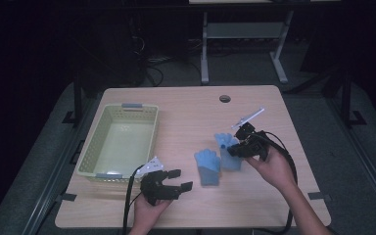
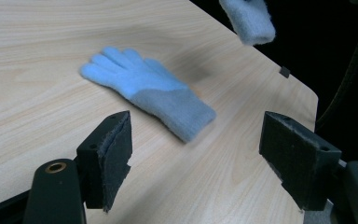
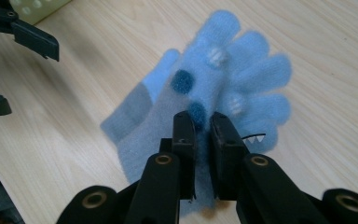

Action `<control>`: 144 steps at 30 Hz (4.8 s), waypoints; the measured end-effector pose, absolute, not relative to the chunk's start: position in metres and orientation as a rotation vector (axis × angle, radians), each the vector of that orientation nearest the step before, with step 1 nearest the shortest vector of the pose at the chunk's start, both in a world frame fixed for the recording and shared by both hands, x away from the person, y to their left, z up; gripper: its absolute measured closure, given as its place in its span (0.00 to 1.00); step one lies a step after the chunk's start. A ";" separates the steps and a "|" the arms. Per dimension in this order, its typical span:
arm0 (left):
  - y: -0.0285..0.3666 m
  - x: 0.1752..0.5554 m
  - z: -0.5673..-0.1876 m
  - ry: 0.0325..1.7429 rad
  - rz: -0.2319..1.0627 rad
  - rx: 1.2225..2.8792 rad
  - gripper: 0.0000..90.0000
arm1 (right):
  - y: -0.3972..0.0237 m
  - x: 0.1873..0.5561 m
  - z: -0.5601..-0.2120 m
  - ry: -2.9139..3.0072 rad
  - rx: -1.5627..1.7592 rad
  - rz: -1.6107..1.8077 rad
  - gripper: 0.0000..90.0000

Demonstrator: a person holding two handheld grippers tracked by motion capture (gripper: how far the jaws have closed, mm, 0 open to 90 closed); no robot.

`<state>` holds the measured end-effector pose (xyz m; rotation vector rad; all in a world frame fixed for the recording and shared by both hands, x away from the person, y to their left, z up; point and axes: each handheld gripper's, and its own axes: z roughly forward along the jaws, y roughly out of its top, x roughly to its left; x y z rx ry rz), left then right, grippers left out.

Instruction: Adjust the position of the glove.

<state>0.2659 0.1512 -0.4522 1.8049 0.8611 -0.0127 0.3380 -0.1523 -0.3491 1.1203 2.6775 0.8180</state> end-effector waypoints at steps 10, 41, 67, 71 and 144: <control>0.153 0.266 -0.451 0.864 0.000 1.803 0.28 | -0.130 0.341 -0.357 2.728 1.073 0.808 0.91; 0.156 0.267 -0.450 0.881 0.000 1.785 0.28 | -0.088 0.353 -0.407 2.877 1.037 0.678 0.89; 0.157 0.267 -0.451 0.891 -0.008 1.773 0.28 | -0.088 0.354 -0.410 2.808 1.127 0.778 0.80; 0.157 0.267 -0.452 0.892 -0.014 1.775 0.28 | -0.082 0.352 -0.415 2.822 1.085 0.769 0.87; 0.103 0.311 -0.480 1.228 -0.362 1.749 0.50 | -0.140 0.324 -0.457 2.558 1.672 1.198 0.53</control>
